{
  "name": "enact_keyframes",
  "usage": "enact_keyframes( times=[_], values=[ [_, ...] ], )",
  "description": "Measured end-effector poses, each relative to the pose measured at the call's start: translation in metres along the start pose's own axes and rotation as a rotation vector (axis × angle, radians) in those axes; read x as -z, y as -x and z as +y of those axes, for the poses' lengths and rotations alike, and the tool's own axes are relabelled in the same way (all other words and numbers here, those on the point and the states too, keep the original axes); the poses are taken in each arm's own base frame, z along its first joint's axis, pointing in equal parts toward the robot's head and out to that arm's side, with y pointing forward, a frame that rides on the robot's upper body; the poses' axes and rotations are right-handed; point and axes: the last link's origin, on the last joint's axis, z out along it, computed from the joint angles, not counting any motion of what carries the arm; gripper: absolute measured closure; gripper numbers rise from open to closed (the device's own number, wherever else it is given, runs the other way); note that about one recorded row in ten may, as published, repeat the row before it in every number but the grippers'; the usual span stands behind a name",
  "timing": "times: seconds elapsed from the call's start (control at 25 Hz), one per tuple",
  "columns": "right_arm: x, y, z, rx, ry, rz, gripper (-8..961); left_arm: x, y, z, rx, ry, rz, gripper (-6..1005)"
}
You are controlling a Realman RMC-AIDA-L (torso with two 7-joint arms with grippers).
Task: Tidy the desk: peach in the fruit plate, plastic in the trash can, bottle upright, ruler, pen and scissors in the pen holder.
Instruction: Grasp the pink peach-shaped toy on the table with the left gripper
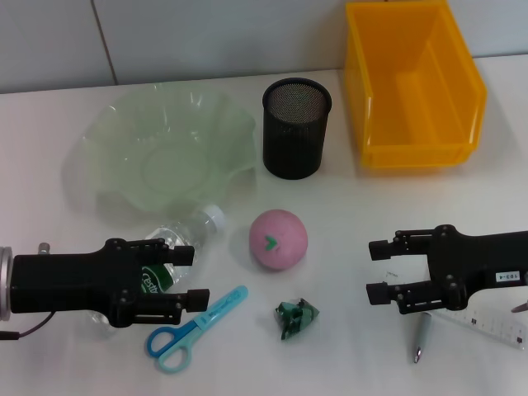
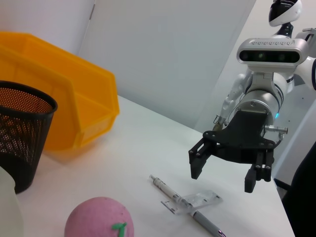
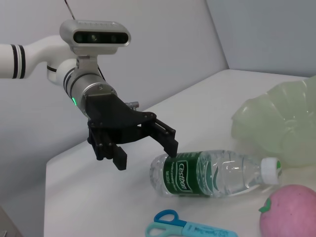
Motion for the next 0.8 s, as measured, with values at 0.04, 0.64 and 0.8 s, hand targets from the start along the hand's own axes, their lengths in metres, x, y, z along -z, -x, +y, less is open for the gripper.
enact_keyframes(
  times=[0.04,0.64,0.8],
  values=[
    [0.0,0.0,0.0,-0.001,0.0,0.0,191,0.0,0.0,0.0,0.0,0.0,0.0,199],
    [0.0,0.0,0.0,-0.004,0.001,-0.002,192,0.0,-0.003,0.0,-0.012,0.0,-0.001,197],
    [0.0,0.0,0.0,-0.008,-0.001,0.001,192,0.0,-0.037,-0.001,-0.152,0.005,0.011,196]
  ],
)
